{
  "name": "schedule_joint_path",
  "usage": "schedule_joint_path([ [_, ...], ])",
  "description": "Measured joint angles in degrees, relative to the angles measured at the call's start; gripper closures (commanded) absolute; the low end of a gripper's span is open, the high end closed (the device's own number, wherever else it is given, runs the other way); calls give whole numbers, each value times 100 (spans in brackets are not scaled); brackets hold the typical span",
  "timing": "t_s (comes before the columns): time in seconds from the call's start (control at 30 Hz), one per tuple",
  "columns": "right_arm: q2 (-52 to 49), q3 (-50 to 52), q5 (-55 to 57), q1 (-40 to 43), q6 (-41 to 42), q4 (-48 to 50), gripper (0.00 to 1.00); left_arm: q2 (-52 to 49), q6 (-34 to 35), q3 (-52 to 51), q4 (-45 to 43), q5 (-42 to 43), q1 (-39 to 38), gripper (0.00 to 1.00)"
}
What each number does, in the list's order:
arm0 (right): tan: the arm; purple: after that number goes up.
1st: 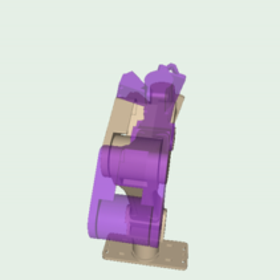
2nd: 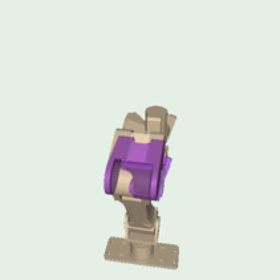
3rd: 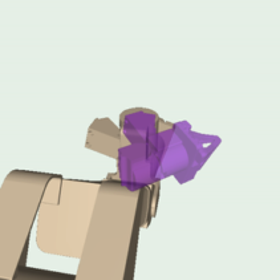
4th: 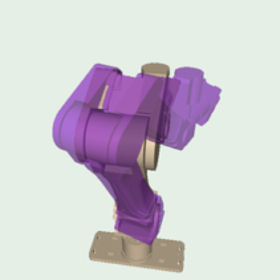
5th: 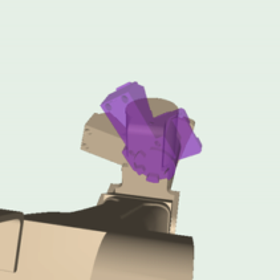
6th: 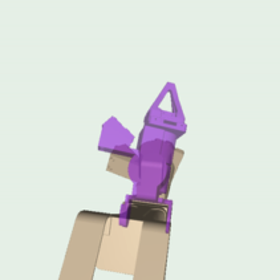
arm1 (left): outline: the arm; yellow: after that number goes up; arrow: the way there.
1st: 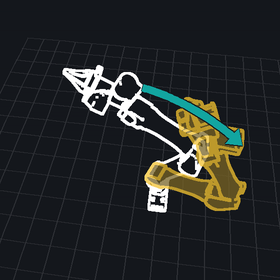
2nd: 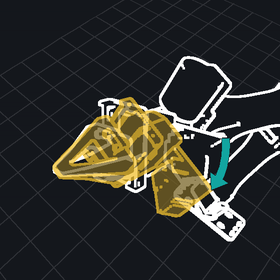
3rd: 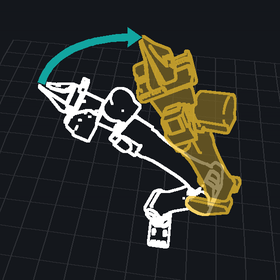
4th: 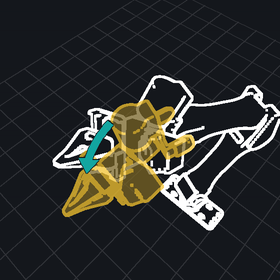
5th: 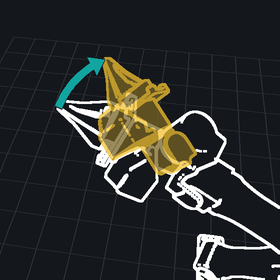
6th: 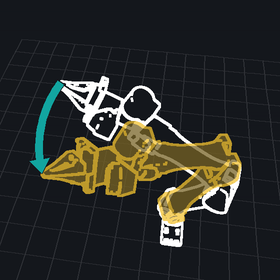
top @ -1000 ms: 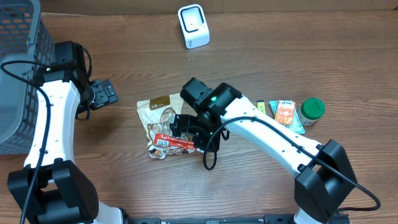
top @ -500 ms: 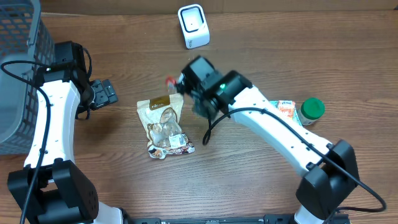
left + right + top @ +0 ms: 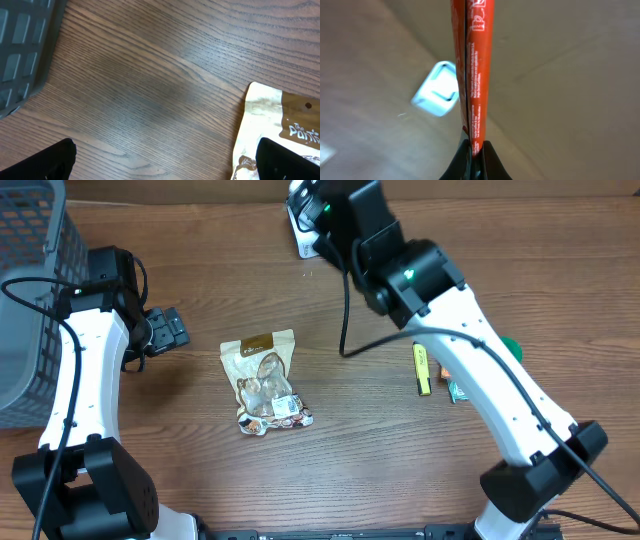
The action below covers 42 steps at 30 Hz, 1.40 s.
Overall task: Scan the item barcode
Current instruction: 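Lift the red stick snack and carry it toward the white scanner, then hold the red stick snack in front of the white scanner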
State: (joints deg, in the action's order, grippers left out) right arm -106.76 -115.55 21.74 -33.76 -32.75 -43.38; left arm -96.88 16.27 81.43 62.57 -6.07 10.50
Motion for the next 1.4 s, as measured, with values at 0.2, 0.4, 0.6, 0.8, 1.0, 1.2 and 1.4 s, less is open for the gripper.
schedule_joint_path([
  [0.2,-684,0,120,350,-168,903,97,0,0,0,0,0,0,0],
  [0.4,-1718,4,411,426,-656,2149,97,0,0,0,0,0,0,0],
  [0.6,-2680,7,1316,420,-1274,3556,97,0,0,0,-2,-2,-2,0],
  [0.8,-3281,7,1875,426,-1521,3718,97,0,0,0,0,0,0,0],
  [1.0,-3661,7,2159,426,-1687,3716,97,0,0,0,2,0,0,0],
  [1.2,-3768,7,2378,426,-1720,3672,97,0,0,0,0,0,0,0],
  [1.4,-3818,7,2413,439,-1725,3646,97,0,0,0,0,0,0,0],
])
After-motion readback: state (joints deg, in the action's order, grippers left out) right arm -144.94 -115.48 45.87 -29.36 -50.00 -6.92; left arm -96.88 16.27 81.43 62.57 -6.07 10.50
